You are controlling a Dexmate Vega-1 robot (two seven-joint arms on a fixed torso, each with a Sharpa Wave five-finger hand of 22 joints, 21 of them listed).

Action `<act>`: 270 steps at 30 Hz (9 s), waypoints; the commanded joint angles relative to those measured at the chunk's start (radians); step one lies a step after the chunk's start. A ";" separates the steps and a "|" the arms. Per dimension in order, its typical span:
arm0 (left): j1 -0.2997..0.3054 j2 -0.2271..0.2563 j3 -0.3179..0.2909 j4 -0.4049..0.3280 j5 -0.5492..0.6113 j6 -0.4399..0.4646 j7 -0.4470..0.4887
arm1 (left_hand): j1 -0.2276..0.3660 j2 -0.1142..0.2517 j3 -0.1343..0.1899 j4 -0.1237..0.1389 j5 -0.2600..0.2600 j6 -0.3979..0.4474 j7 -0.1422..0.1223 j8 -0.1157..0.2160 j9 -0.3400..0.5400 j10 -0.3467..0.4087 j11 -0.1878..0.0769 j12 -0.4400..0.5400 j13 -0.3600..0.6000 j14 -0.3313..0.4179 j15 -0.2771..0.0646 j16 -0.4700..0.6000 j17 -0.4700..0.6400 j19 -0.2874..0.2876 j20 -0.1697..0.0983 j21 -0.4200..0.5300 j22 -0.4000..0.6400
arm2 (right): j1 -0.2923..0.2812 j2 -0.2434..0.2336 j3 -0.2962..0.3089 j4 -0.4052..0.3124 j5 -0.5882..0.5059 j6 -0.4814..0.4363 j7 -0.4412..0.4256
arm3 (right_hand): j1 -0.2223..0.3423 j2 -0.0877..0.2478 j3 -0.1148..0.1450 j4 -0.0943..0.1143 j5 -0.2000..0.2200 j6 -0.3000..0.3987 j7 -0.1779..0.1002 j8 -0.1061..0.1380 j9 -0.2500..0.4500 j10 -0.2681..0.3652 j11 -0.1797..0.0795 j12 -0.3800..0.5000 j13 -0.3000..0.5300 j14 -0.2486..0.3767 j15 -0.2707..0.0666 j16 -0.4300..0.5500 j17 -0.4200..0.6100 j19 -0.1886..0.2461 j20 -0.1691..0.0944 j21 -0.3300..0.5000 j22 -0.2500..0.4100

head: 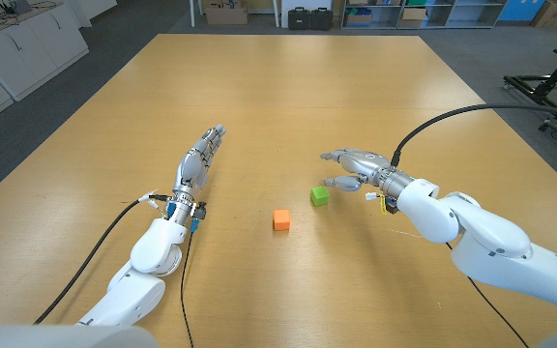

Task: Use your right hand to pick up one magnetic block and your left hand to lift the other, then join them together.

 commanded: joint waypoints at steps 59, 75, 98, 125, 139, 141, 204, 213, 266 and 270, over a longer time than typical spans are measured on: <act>0.002 -0.008 0.003 -0.029 0.036 0.010 0.027 | 0.014 -0.002 0.014 -0.007 0.006 0.010 -0.006 -0.010 0.007 0.009 -0.002 -0.010 0.003 0.010 -0.009 -0.006 0.004 0.006 -0.058 -0.001 0.004 | 0.018 -0.006 -0.059 0.025 -0.110 0.050 0.077 | 0.069 -0.006 0.027 0.001 0.020 -0.012 -0.012 -0.009 0.006 -0.001 -0.016 0.001 0.009 0.024 -0.013 0.000 0.003 0.012 -0.010 -0.008 0.001; -0.015 -0.005 0.012 -0.028 0.032 0.024 0.020 | 0.014 -0.003 0.016 -0.007 0.006 0.010 -0.007 -0.012 0.007 0.010 -0.003 -0.011 0.003 0.010 -0.009 -0.006 0.004 0.005 -0.057 -0.002 0.004 | 0.029 0.009 -0.073 0.042 -0.126 0.051 0.090 | 0.076 -0.009 0.029 0.004 0.021 -0.004 -0.013 -0.006 0.007 0.004 -0.019 0.003 0.010 0.030 -0.016 0.001 0.003 0.015 -0.009 -0.009 0.001; -0.008 -0.008 0.016 -0.020 0.031 0.013 0.022 | 0.016 -0.003 0.018 -0.007 0.006 0.014 -0.008 -0.014 0.007 0.011 -0.004 -0.014 0.003 0.011 -0.009 -0.007 0.004 0.004 -0.056 -0.002 0.004 | 0.085 0.034 -0.117 0.079 -0.170 0.058 0.169 | 0.085 -0.014 0.032 0.007 0.023 0.009 -0.025 -0.002 0.007 0.012 -0.024 0.007 0.011 0.040 -0.018 0.003 0.005 0.017 -0.010 -0.012 0.002; 0.033 -0.016 0.011 -0.037 0.053 -0.009 0.044 | 0.017 -0.003 0.021 -0.007 0.006 0.018 -0.011 -0.015 0.007 0.016 -0.008 -0.014 0.004 0.015 -0.010 -0.006 0.004 0.005 -0.056 -0.002 0.004 | 0.152 0.075 -0.180 0.151 -0.292 0.112 0.230 | 0.097 -0.020 0.036 0.012 0.027 0.047 -0.059 0.010 0.007 0.035 -0.046 0.014 0.009 0.068 -0.029 0.011 0.006 0.029 -0.010 -0.015 0.002; 0.034 -0.017 0.010 -0.032 0.044 -0.012 0.038 | 0.017 -0.004 0.022 -0.007 0.006 0.019 -0.011 -0.016 0.007 0.017 -0.008 -0.015 0.004 0.016 -0.010 -0.006 0.004 0.005 -0.055 -0.002 0.004 | 0.166 0.106 -0.199 0.179 -0.352 0.124 0.252 | 0.098 -0.027 0.035 0.019 0.028 0.115 -0.093 0.028 0.006 0.098 -0.066 0.030 0.003 0.130 -0.049 0.032 0.008 0.060 -0.011 -0.011 0.002; 0.036 -0.017 0.009 -0.031 0.041 -0.014 0.037 | 0.017 -0.004 0.022 -0.007 0.006 0.019 -0.011 -0.016 0.007 0.017 -0.009 -0.015 0.004 0.016 -0.010 -0.006 0.004 0.005 -0.055 -0.002 0.004 | 0.166 0.110 -0.203 0.184 -0.363 0.128 0.248 | 0.098 -0.028 0.036 0.019 0.029 0.121 -0.093 0.030 0.006 0.102 -0.068 0.031 0.002 0.138 -0.053 0.035 0.008 0.066 -0.011 -0.010 0.002; 0.124 0.024 -0.040 -0.118 0.136 0.041 0.094 | 0.077 0.043 0.076 -0.020 0.029 0.052 -0.020 -0.013 0.009 0.055 -0.017 -0.013 0.004 0.055 -0.017 0.001 0.003 0.021 -0.046 0.003 0.004 | -0.009 0.185 -0.047 0.188 -0.133 0.125 -0.224 | 0.163 -0.016 0.049 0.030 0.023 0.617 -0.203 0.193 -0.002 0.630 -0.144 0.082 -0.012 0.553 -0.198 0.136 -0.002 0.397 -0.138 0.100 0.016; 0.150 0.034 -0.041 -0.144 0.160 0.057 0.100 | 0.080 0.037 0.077 -0.021 0.029 0.056 -0.019 -0.012 0.009 0.057 -0.020 -0.013 0.004 0.059 -0.018 0.001 0.003 0.021 -0.045 0.002 0.004 | -0.006 0.180 -0.033 0.178 -0.100 0.125 -0.229 | 0.162 -0.014 0.048 0.031 0.022 0.614 -0.198 0.191 -0.002 0.626 -0.144 0.076 -0.012 0.554 -0.199 0.135 -0.001 0.401 -0.140 0.103 0.018; 0.215 0.047 -0.044 -0.222 0.305 0.137 0.148 | 0.099 0.023 0.087 -0.023 0.030 0.068 -0.021 -0.012 0.010 0.067 -0.022 -0.015 0.005 0.067 -0.020 -0.002 0.003 0.020 -0.044 0.000 0.004 | -0.082 0.177 0.058 0.132 0.017 0.110 -0.371 | 0.161 -0.006 0.046 0.034 0.016 0.616 -0.193 0.187 -0.003 0.631 -0.144 0.065 -0.007 0.562 -0.196 0.129 0.002 0.406 -0.143 0.112 0.021; 0.222 0.053 -0.046 -0.232 0.324 0.153 0.155 | 0.101 0.022 0.088 -0.023 0.030 0.069 -0.020 -0.012 0.010 0.068 -0.022 -0.015 0.005 0.067 -0.020 -0.002 0.003 0.020 -0.043 0.000 0.004 | -0.081 0.177 0.058 0.134 0.021 0.112 -0.373 | 0.161 -0.006 0.046 0.034 0.016 0.616 -0.193 0.187 -0.003 0.632 -0.144 0.065 -0.007 0.564 -0.195 0.129 0.002 0.406 -0.143 0.113 0.022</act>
